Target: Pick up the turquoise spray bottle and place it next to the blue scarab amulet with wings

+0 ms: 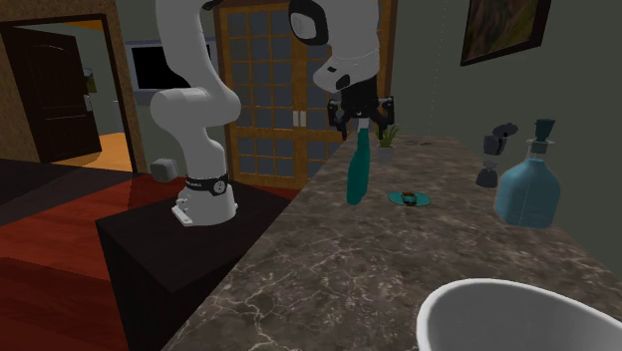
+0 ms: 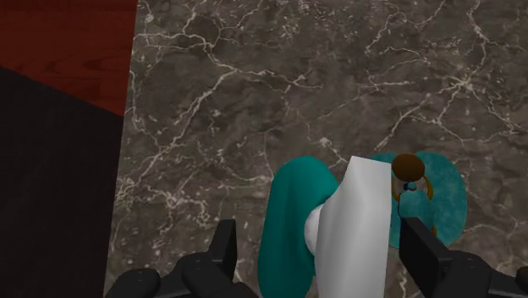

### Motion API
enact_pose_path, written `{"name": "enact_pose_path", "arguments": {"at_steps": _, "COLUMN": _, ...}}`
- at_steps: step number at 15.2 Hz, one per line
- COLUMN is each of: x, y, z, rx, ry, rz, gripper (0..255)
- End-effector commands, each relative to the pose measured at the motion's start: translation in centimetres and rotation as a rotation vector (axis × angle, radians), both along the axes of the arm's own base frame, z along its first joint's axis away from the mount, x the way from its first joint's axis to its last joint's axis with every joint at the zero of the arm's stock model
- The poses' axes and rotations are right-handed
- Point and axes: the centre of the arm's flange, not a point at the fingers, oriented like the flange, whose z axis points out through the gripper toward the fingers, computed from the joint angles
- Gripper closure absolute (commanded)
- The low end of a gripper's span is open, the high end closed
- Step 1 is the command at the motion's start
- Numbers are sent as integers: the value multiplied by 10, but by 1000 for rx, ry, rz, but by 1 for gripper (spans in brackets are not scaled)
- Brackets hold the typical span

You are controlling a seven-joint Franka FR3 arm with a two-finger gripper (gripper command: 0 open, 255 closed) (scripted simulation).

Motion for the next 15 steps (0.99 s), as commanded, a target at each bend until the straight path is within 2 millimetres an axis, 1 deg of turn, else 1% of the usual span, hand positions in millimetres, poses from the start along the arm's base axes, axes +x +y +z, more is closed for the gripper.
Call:
{"name": "enact_pose_path", "arguments": {"at_steps": 1, "x": -11, "y": 2, "z": -30, "rx": -11, "ry": 74, "rz": 10, "gripper": 0}}
{"name": "enact_pose_path", "arguments": {"at_steps": 2, "x": -15, "y": -2, "z": -36, "rx": -11, "ry": 74, "rz": 10, "gripper": 0}}
{"name": "enact_pose_path", "arguments": {"at_steps": 3, "x": -5, "y": -3, "z": -49, "rx": -10, "ry": 76, "rz": 10, "gripper": 0}}
{"name": "enact_pose_path", "arguments": {"at_steps": 7, "x": 5, "y": -26, "z": -7, "rx": -10, "ry": 76, "rz": 10, "gripper": 0}}
{"name": "enact_pose_path", "arguments": {"at_steps": 15, "x": 5, "y": -26, "z": -7, "rx": -10, "ry": 76, "rz": 10, "gripper": 0}}
